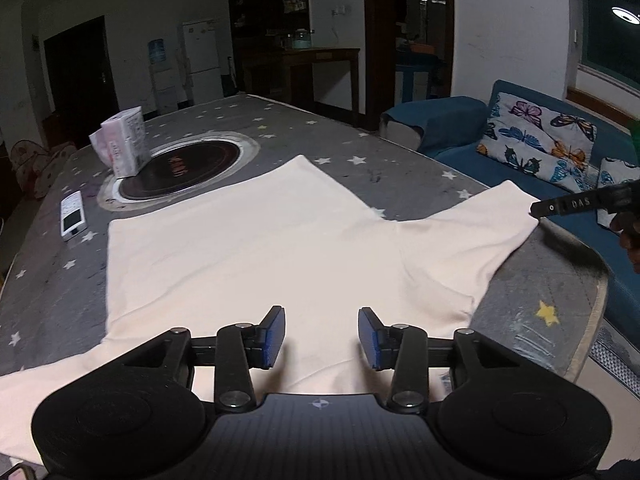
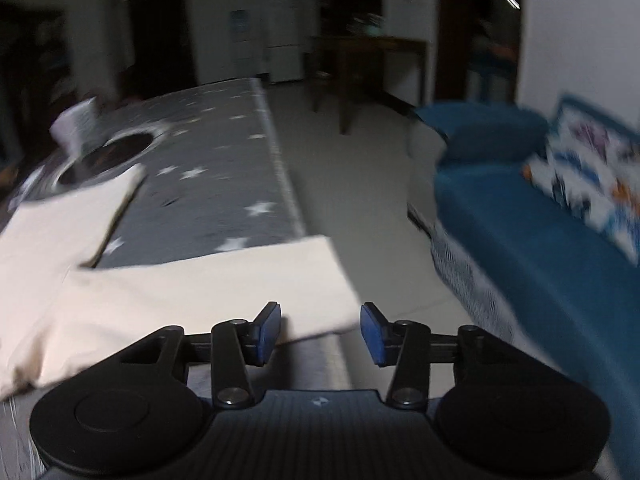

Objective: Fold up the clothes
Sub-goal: 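Lift the sleeve with the right gripper, fold it across the body, release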

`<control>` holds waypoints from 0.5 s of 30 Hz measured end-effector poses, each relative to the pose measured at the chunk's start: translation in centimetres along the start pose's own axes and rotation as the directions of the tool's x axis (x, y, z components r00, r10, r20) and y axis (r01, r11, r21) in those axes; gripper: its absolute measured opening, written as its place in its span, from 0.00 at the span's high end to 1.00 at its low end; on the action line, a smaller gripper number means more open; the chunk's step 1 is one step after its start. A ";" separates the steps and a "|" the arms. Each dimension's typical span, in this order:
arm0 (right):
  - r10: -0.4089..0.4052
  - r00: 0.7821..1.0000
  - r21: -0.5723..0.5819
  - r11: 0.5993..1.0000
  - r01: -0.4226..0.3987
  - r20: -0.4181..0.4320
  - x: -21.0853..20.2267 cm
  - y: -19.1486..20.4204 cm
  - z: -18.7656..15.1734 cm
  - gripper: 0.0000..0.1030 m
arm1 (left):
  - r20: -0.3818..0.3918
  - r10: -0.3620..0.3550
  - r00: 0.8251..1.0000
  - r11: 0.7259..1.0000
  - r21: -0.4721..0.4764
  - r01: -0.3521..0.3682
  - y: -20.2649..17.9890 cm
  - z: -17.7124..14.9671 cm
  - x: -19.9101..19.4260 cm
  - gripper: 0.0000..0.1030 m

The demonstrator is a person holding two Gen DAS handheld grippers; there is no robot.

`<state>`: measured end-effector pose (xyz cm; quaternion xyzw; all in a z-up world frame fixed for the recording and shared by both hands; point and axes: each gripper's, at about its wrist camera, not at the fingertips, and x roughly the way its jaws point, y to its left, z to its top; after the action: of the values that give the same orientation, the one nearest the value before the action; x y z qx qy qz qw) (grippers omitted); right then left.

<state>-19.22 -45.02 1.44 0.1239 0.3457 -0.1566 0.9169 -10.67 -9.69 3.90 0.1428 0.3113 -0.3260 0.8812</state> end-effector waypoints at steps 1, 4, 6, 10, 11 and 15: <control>0.020 1.000 0.057 0.998 -0.019 -0.009 0.3 -1.0 -0.1 0.56 | -0.004 -0.002 1.000 1.000 0.000 0.002 -0.2 0.0 0.1 0.57; 0.083 0.997 0.175 0.981 -0.080 -0.010 0.7 -3.1 -0.5 0.57 | -0.014 -0.007 1.000 1.000 0.001 0.007 -0.6 -0.1 0.4 0.55; 0.125 0.992 0.244 0.962 -0.120 -0.003 0.9 -4.3 -0.8 0.57 | -0.019 -0.010 1.000 1.000 0.008 0.010 -0.9 -0.2 0.4 0.54; 0.161 0.987 0.270 0.949 -0.162 0.029 1.1 -4.6 -1.0 0.78 | -0.029 -0.017 0.999 1.000 0.016 0.018 -1.5 -0.3 0.7 0.54; 0.160 0.986 0.263 0.951 -0.165 0.038 1.0 -4.5 -1.0 0.87 | -0.030 -0.020 0.999 1.000 0.017 0.021 -1.6 -0.3 0.7 0.54; 0.133 0.988 0.196 0.970 -0.146 0.078 0.4 -3.5 0.1 0.93 | -0.032 -0.031 0.999 0.999 0.023 0.032 -2.1 -0.3 0.8 0.54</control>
<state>-20.22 -48.30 0.83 0.2349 0.2889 -0.1298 0.9190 -11.68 -11.48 3.05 0.1532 0.3236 -0.3412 0.8691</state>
